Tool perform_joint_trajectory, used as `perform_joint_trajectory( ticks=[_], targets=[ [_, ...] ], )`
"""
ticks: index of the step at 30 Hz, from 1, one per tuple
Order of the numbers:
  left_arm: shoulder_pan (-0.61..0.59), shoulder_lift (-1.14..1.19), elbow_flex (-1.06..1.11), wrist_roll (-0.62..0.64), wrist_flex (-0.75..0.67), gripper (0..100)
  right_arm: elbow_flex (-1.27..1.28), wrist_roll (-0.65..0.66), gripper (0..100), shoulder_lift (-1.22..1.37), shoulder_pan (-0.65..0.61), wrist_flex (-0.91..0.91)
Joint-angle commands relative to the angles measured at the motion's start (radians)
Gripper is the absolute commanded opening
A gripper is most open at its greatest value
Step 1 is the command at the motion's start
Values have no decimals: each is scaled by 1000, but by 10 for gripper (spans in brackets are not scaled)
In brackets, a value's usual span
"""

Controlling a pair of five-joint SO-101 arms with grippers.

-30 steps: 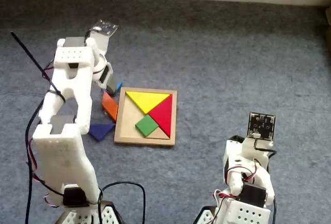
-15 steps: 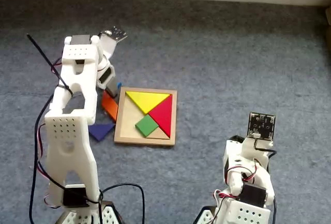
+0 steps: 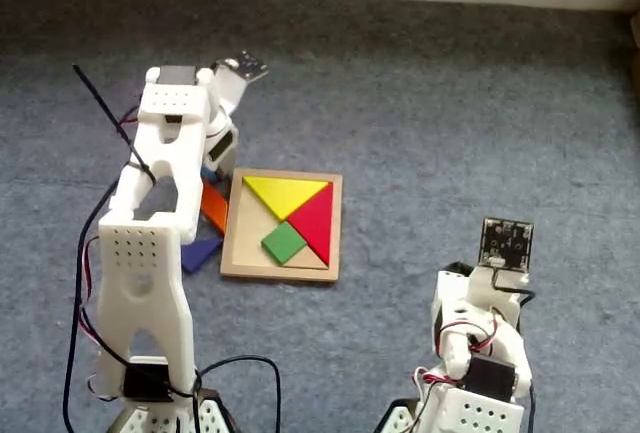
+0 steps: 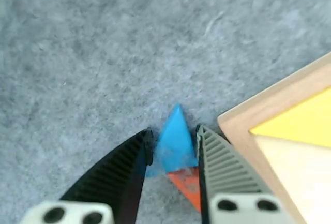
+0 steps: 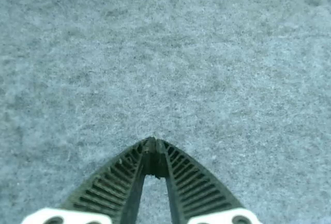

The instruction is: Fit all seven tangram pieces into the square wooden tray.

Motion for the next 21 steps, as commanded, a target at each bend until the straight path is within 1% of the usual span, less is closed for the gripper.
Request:
perform_joint_trajectory(
  ticks=[1,11,12,14,15,18,21],
  targets=[
    [16,-10,-41,-9,14,136,108,-8,6,-15,7,-21],
    [12,-10,-223,-11,215,139,108,-8,6,-15,8,-21],
    [12,-10,-236,-28,239,141,108,-8,6,-15,8,-21],
    [15,-7,-239,-117,275,159,108,-8,6,-15,10,-21],
    [13,-4,-239,-150,281,179,108,-8,6,-15,10,-21],
    [-8,1,-237,-163,281,222,108,-8,6,-15,10,-21],
    [-16,27,-243,-167,278,226,108,-8,6,-15,10,-21]
  ],
)
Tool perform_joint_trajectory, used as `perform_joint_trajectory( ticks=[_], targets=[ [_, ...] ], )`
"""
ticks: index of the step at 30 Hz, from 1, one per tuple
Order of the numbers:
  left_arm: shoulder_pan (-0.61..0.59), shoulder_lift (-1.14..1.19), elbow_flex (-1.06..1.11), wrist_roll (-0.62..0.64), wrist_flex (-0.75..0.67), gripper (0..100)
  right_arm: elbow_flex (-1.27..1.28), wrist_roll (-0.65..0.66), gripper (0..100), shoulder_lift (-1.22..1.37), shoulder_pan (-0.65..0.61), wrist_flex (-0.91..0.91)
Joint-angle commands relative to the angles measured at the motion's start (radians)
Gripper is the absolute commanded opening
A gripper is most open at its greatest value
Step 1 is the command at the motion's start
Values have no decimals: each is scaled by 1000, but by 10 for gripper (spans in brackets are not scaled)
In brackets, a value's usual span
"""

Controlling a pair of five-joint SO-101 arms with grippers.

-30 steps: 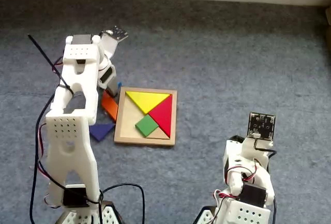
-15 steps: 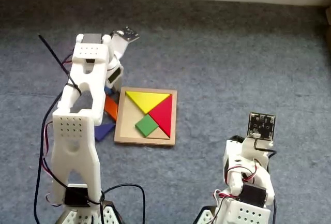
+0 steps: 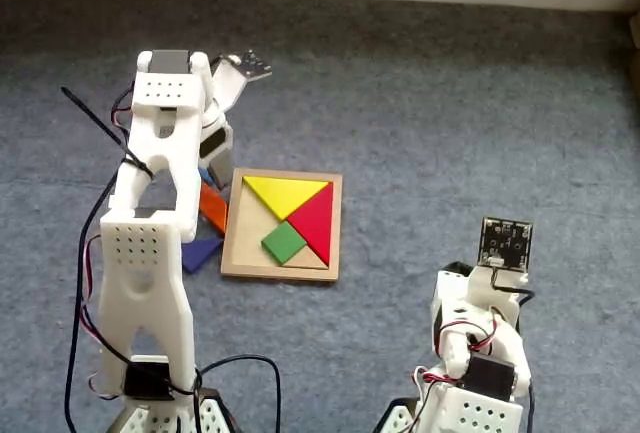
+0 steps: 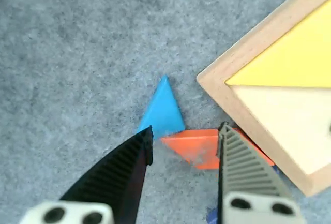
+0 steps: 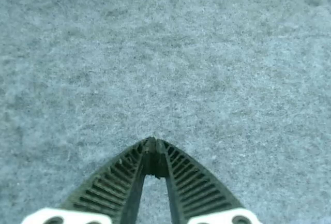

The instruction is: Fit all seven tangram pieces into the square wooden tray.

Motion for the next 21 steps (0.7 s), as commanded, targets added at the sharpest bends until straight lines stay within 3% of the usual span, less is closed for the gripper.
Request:
perform_joint_trajectory(
  ticks=[1,6,21],
  targets=[
    [-15,18,-42,-29,-2,225,108,-8,6,-15,10,-21],
    [-35,99,-42,-95,-55,224,108,-8,6,-15,10,-21],
    [-90,127,-42,-118,-83,213,108,-8,6,-15,8,-21]
  ],
)
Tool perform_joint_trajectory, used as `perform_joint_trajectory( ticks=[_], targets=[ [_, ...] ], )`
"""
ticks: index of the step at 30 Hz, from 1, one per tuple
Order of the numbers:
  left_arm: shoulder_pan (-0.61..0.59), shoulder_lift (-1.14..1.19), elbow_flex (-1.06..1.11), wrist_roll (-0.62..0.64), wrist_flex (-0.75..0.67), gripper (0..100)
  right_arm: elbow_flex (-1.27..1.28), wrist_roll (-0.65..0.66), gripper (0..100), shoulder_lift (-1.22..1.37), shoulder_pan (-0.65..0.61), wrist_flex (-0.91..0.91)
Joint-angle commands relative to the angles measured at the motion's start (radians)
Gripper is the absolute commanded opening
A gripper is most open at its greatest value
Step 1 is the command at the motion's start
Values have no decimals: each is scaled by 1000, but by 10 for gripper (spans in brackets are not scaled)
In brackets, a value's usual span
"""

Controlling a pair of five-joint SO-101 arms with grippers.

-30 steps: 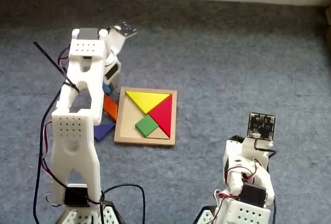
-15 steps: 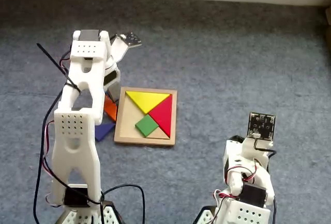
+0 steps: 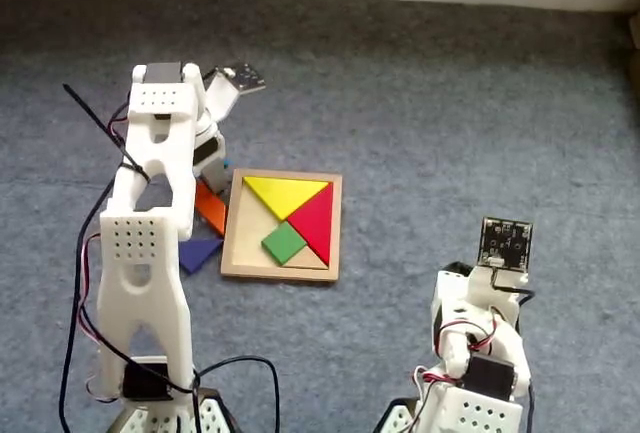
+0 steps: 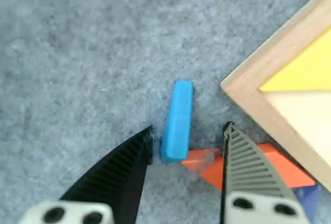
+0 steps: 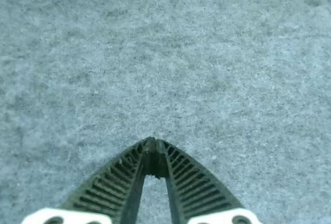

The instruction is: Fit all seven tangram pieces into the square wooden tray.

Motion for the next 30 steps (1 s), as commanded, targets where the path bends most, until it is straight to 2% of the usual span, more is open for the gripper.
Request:
perform_joint_trajectory(
  ticks=[1,5,13,18,20,23,30],
  targets=[
    [-24,1,-12,-14,-14,194,108,-8,6,-15,8,-21],
    [-16,-5,-12,-14,-14,123,108,-8,6,-15,8,-21],
    [-13,-22,-39,-11,-5,53,108,-8,6,-15,10,-21],
    [-13,-96,-99,-8,104,5,108,-8,6,-15,10,-21],
    [-13,-140,-90,43,112,5,108,-8,6,-15,10,-21],
    [-13,-213,-47,86,112,5,108,-8,6,-15,10,-21],
    [51,-404,209,80,112,5,108,-8,6,-15,10,-21]
  ],
)
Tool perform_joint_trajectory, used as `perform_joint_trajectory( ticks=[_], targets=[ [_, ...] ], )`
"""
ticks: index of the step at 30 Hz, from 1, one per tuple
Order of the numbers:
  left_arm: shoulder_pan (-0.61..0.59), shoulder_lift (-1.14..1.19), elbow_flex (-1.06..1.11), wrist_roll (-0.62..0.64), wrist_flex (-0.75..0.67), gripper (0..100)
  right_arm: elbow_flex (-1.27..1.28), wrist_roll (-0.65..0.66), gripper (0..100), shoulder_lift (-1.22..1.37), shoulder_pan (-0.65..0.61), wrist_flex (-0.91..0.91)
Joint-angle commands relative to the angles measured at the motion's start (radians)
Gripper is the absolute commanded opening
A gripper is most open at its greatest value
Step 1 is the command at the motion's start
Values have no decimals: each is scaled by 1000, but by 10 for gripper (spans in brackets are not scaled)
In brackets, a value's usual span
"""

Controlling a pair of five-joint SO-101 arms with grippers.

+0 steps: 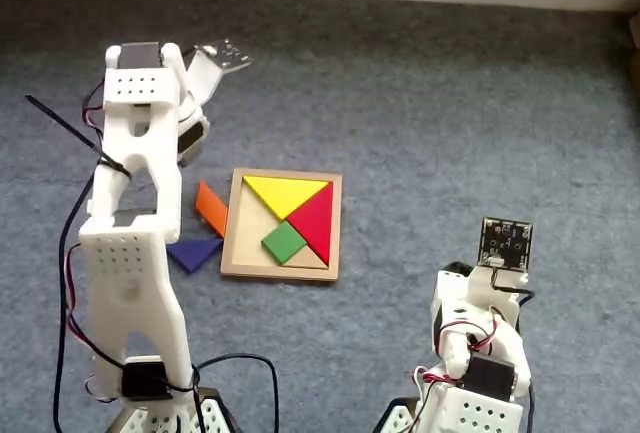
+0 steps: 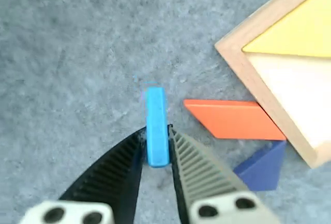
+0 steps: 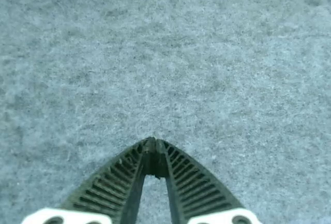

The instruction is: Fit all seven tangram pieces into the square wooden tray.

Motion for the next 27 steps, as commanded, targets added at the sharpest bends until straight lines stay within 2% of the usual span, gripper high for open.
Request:
perform_joint_trajectory(
  ticks=[1,14,21,27],
  targets=[
    [67,-160,124,-6,15,5,108,-8,6,-15,10,-21],
    [283,-576,719,-373,12,5,108,-8,6,-15,13,-21],
    [308,-593,822,-548,11,5,108,-8,6,-15,13,-21],
    [314,-593,906,-580,-104,7,108,-8,6,-15,12,-21]
  ],
)
